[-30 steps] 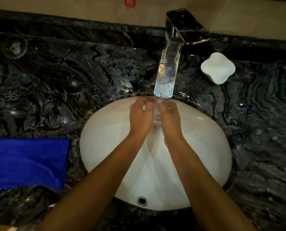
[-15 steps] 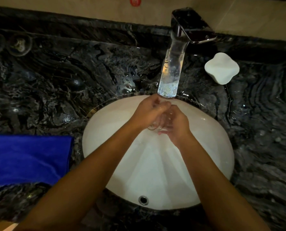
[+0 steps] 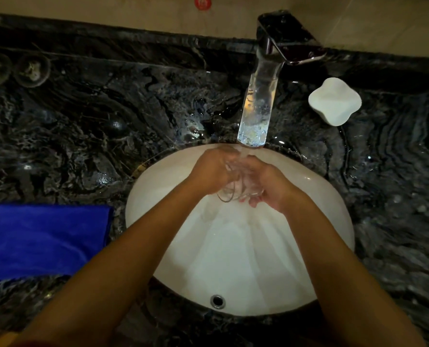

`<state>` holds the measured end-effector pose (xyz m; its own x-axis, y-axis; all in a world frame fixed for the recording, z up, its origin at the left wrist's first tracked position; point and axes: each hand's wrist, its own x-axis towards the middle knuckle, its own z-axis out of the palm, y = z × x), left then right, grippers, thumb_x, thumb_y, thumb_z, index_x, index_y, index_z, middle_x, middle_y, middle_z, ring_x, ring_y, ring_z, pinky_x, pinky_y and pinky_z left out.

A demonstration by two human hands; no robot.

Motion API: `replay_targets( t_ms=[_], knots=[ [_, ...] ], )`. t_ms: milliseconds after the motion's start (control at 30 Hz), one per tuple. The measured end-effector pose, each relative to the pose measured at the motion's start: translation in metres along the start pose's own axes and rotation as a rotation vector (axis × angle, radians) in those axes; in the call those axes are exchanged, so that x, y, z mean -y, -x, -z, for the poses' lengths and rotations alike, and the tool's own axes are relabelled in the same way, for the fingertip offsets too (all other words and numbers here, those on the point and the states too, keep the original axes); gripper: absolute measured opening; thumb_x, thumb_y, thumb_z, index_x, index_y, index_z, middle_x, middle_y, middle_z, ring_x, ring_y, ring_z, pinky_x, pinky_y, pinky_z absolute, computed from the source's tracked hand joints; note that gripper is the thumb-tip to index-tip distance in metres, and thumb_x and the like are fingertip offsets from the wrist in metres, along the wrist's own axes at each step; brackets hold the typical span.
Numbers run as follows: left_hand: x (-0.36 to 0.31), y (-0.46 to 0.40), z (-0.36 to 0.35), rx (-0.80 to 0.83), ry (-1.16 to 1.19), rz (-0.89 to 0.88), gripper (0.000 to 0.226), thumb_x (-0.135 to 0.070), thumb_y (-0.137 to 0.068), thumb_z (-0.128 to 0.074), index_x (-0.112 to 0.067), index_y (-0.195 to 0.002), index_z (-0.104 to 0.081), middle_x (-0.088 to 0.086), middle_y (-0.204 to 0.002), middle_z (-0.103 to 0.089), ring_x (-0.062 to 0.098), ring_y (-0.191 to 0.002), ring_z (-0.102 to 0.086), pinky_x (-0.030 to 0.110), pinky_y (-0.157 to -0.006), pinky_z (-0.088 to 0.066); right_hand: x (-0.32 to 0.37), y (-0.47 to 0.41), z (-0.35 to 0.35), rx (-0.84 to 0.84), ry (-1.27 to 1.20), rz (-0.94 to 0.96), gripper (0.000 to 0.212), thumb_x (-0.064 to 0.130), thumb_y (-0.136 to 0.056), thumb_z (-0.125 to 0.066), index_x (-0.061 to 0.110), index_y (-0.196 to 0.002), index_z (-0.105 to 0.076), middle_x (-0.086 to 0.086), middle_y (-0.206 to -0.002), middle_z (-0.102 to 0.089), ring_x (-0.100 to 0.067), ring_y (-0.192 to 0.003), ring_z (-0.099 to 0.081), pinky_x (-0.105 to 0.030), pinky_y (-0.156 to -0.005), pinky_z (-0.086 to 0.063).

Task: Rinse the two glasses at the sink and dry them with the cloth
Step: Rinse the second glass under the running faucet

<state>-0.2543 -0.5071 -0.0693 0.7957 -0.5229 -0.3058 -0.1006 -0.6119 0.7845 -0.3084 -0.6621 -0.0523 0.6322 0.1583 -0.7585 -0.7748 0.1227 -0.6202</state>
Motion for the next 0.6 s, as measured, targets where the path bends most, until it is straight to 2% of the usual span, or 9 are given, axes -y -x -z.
replay_targets(
  t_ms=[100, 167, 267, 333, 367, 433, 500, 600],
  knots=[
    [-0.003, -0.003, 0.008, 0.024, -0.098, 0.008, 0.031, -0.037, -0.074, -0.078, -0.022, -0.100, -0.081, -0.004, -0.089, -0.073, 0.022, -0.081, -0.070, 0.043, -0.076, -0.058, 0.005, 0.004, 0.005, 0.086, 0.004, -0.032, 0.047, 0.057, -0.091, -0.059, 0.019, -0.112, -0.076, -0.019, -0.101, -0.075, -0.028, -0.055, -0.059, -0.024, -0.044, -0.037],
    [-0.005, 0.000, 0.006, -0.012, -0.080, 0.062, 0.034, -0.043, -0.076, -0.072, -0.024, -0.102, -0.081, -0.002, -0.092, -0.076, 0.021, -0.082, -0.071, 0.043, -0.076, -0.059, 0.005, 0.005, 0.003, 0.048, 0.021, -0.003, 0.042, 0.057, -0.094, -0.057, 0.021, -0.105, -0.078, -0.017, -0.095, -0.076, -0.027, -0.057, -0.059, -0.025, -0.045, -0.037],
    [-0.004, 0.005, -0.001, -0.108, -0.107, 0.092, 0.036, -0.040, -0.077, -0.066, -0.024, -0.106, -0.079, 0.000, -0.097, -0.079, 0.023, -0.086, -0.073, 0.041, -0.077, -0.059, 0.003, 0.002, -0.005, -0.080, 0.000, 0.072, 0.040, 0.050, -0.099, -0.053, 0.018, -0.095, -0.077, -0.007, -0.074, -0.074, -0.020, -0.052, -0.060, -0.022, -0.042, -0.036],
    [-0.005, 0.008, 0.002, -0.093, -0.075, 0.181, 0.030, -0.034, -0.082, -0.070, -0.025, -0.110, -0.077, -0.002, -0.088, -0.077, 0.023, -0.081, -0.073, 0.033, -0.072, -0.058, -0.001, 0.000, -0.007, -0.094, -0.033, 0.067, 0.038, 0.048, -0.099, -0.054, 0.017, -0.095, -0.075, -0.001, -0.065, -0.071, -0.012, -0.045, -0.057, -0.018, -0.038, -0.033],
    [-0.009, 0.008, 0.002, -0.072, -0.050, 0.235, 0.027, -0.027, -0.085, -0.073, -0.024, -0.111, -0.075, -0.003, -0.079, -0.073, 0.022, -0.072, -0.072, 0.028, -0.064, -0.056, -0.002, 0.001, -0.006, -0.095, -0.041, 0.074, 0.037, 0.047, -0.099, -0.054, 0.017, -0.094, -0.075, 0.000, -0.062, -0.070, -0.010, -0.042, -0.056, -0.018, -0.038, -0.030],
    [-0.012, 0.013, 0.003, -0.055, 0.083, 0.390, 0.023, -0.007, -0.087, -0.069, -0.017, -0.108, -0.066, -0.003, -0.070, -0.065, 0.019, -0.054, -0.064, 0.025, -0.048, -0.049, -0.004, 0.000, -0.010, -0.102, -0.064, 0.104, 0.033, 0.041, -0.100, -0.052, 0.016, -0.088, -0.070, 0.002, -0.056, -0.066, -0.010, -0.039, -0.052, -0.019, -0.040, -0.027],
    [-0.015, 0.018, -0.001, -0.041, 0.326, 0.535, 0.021, 0.004, -0.088, -0.059, -0.013, -0.101, -0.062, 0.004, -0.065, -0.064, 0.020, -0.044, -0.059, 0.026, -0.044, -0.042, -0.003, -0.005, -0.011, -0.137, -0.087, 0.179, 0.032, 0.034, -0.099, -0.051, 0.006, -0.092, -0.065, -0.001, -0.059, -0.065, -0.014, -0.042, -0.053, -0.022, -0.043, -0.030],
    [-0.015, 0.024, -0.009, -0.026, 0.537, 0.653, 0.009, -0.007, -0.094, -0.064, -0.009, -0.102, -0.067, 0.005, -0.061, -0.071, 0.016, -0.042, -0.063, 0.025, -0.045, -0.043, -0.005, -0.015, -0.015, -0.230, -0.070, 0.272, 0.033, 0.029, -0.089, -0.059, 0.000, -0.103, -0.066, -0.008, -0.075, -0.071, -0.023, -0.058, -0.065, -0.029, -0.052, -0.045]
  ],
)
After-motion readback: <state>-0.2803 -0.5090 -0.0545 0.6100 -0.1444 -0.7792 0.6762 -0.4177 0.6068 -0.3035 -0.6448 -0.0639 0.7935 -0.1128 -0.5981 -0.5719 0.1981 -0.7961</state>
